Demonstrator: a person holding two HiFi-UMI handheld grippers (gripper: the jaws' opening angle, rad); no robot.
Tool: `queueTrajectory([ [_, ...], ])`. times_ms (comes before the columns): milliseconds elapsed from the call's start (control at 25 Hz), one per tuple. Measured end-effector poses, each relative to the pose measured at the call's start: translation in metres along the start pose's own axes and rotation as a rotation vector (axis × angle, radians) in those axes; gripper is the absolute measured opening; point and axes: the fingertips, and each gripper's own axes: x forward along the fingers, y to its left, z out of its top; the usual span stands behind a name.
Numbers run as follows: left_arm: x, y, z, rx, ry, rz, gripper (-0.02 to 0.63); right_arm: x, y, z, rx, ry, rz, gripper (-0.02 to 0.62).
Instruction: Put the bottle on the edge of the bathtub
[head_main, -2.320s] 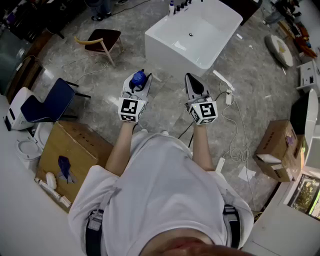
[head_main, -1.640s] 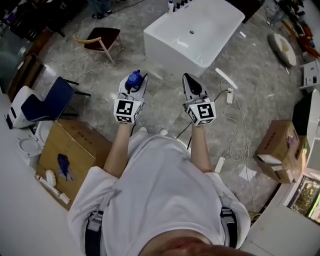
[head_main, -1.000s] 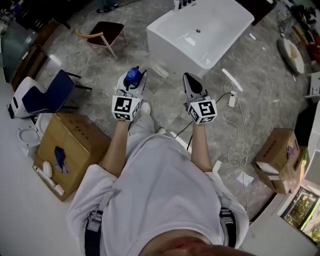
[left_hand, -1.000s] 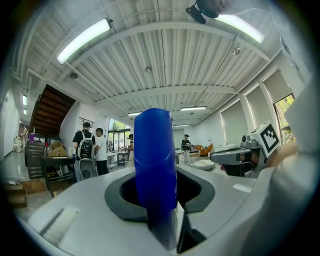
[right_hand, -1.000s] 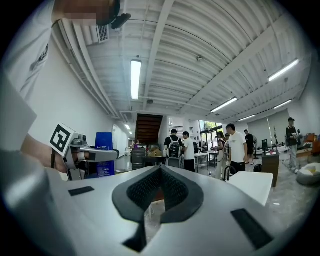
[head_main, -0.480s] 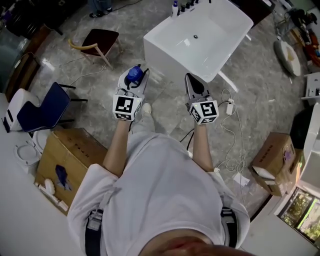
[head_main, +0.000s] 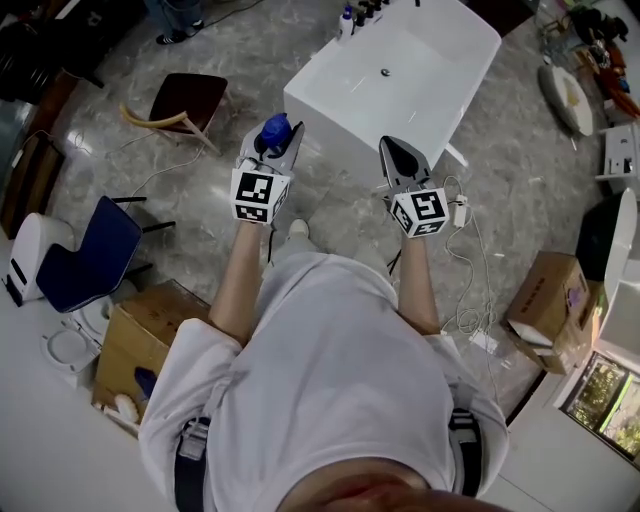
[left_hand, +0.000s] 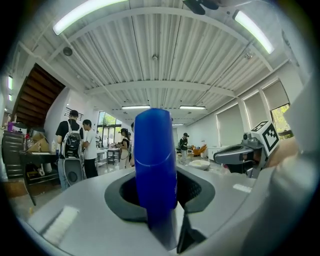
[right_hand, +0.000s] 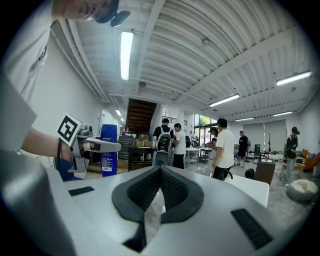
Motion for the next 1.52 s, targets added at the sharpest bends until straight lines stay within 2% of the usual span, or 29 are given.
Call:
queueTrajectory([
  [280,0.038,0.039,-0.008,-0.002,0.015,-0.005,0.129,0.048,-0.023,0.009,-0.022,-0.001,-0.005,0.0],
  [520,0.087,0.061,-0.016,-0.003,0.037,0.002,0.129,0.09,-0.07,0.002,0.01,-0.019,-0.035,0.0],
  [720,0.148,0.083,-0.027,0.005,0.042,0.003,0.129,0.131,-0.121,-0.003,0.02,-0.067,-0.05,0.0],
  [960,0.232,0.113,-0.036,0.006,0.044,0.013,0.129,0.192,-0.186,-0.011,0.037,-0.109,-0.034,0.0],
  [1120,0.288,0.125,-0.048,0.029,0.047,-0.007,0.129,0.23,-0.224,-0.023,0.046,-0.114,-0.016,0.0],
  [1520,0.397,0.15,-0.09,0.055,0.039,-0.056,0.129,0.31,-0.281,-0.066,0.091,-0.092,-0.004,0.0],
])
